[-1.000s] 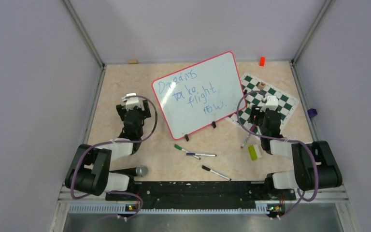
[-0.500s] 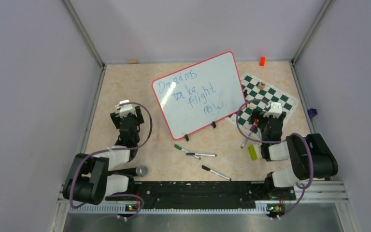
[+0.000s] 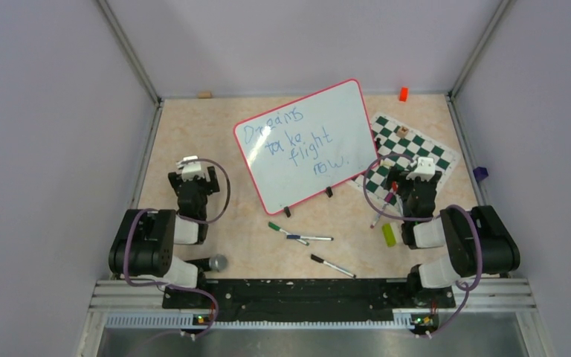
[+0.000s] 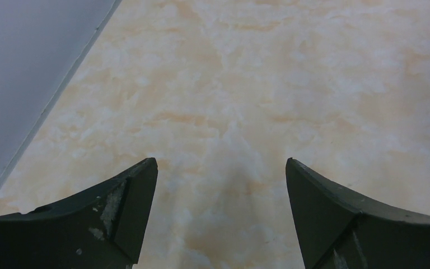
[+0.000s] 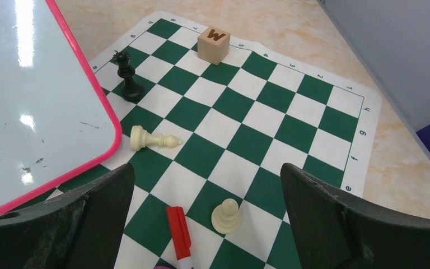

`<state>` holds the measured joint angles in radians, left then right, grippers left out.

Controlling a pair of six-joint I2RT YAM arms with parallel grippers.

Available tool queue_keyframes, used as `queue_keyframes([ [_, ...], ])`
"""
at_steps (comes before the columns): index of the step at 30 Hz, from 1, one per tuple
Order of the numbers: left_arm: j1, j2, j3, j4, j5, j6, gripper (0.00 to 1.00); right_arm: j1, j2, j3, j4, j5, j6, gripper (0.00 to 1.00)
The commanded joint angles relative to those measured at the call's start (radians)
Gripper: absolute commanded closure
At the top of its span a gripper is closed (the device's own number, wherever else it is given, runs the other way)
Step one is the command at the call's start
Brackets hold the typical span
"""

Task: Write a sentence on the whiteboard
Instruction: Reset both arms

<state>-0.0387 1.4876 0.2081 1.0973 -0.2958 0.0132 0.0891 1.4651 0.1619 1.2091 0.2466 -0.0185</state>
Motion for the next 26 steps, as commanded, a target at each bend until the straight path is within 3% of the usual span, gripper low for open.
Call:
queue_keyframes([
  [1,0.032,-0.009,0.068,0.027,0.188,-0.005,0.09,0.003,-0.007,-0.001,0.060,0.005,-0.001,0.01],
  [5,0.070,-0.004,0.099,-0.022,0.171,-0.044,0.07,0.003,-0.007,0.000,0.060,0.004,-0.002,0.01],
  [6,0.077,-0.007,0.101,-0.032,0.175,-0.052,0.11,0.002,-0.007,-0.001,0.060,0.004,-0.001,0.01],
  [7,0.078,-0.010,0.098,-0.032,0.177,-0.053,0.22,0.002,-0.008,-0.001,0.060,0.005,-0.002,0.01],
  [8,0.079,-0.011,0.095,-0.025,0.176,-0.053,0.06,0.002,-0.008,-0.001,0.060,0.004,-0.001,0.01],
  [9,0.079,-0.012,0.093,-0.022,0.176,-0.053,0.02,0.002,-0.008,-0.001,0.060,0.005,-0.001,0.01],
  [26,0.078,-0.012,0.094,-0.025,0.178,-0.048,0.01,0.002,-0.007,-0.001,0.060,0.004,-0.001,0.01],
])
